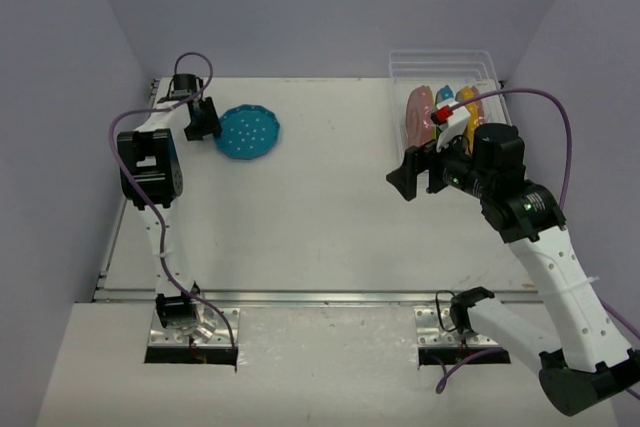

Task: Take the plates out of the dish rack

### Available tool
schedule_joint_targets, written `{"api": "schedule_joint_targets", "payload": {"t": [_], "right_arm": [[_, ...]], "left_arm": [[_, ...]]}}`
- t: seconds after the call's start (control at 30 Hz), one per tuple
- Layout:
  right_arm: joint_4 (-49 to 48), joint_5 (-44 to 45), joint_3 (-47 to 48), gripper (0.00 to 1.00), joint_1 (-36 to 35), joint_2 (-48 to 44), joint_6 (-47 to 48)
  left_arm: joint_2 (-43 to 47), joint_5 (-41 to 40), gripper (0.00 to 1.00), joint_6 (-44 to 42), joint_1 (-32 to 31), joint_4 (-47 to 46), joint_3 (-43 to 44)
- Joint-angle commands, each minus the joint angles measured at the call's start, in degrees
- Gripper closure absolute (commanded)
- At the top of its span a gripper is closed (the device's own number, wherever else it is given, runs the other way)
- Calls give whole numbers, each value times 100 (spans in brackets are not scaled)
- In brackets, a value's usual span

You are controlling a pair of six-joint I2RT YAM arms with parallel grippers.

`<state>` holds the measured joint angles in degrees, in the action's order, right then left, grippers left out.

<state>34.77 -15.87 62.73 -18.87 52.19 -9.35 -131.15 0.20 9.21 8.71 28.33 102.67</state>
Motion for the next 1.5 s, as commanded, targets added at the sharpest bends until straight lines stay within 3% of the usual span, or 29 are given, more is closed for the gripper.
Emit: {"api": "schedule_joint_targets", "payload": {"t": [0.0, 0.17, 0.43, 0.53, 0.6, 0.7, 0.87, 1.1, 1.23, 1.47], "right_arm": [[-198, -109, 308, 1, 50, 20, -143], [-198, 294, 459, 1, 94, 63, 3], [-115, 1264, 615, 1, 211, 415, 800], [223, 1529, 1073, 1, 506, 944, 1239], [557, 1379, 1545, 1, 892, 1507, 1299], [920, 1006, 2067, 1, 1589, 2103, 1374], [1115, 694, 2872, 3, 2529, 3197, 1911], [1199, -342, 3808, 13, 3726, 4384, 2241], [1241, -433, 4184, 24, 3947, 4857, 2447], [1329, -505, 4408, 33, 4165, 5627, 2679]], "left_arm": [[-213, -727, 50, -276, 25, 313, -89], [344, 147, 50, -544, 25, 340, -63], [2261, 2656, 48, -1240, 25, 415, -160], [3119, 3821, 42, -1386, -5, 717, -211], [3612, 4084, 40, -1433, -84, 826, -374], [4418, 4106, 34, -1680, -357, 866, -897], [5702, 3403, 28, -2429, -1207, 767, -2062], [6012, 3421, 28, -2378, -1381, 758, -2857], [6014, 3502, 28, -2312, -1381, 685, -2996], [5930, 3458, 30, -2176, -1387, 536, -3143]]}}
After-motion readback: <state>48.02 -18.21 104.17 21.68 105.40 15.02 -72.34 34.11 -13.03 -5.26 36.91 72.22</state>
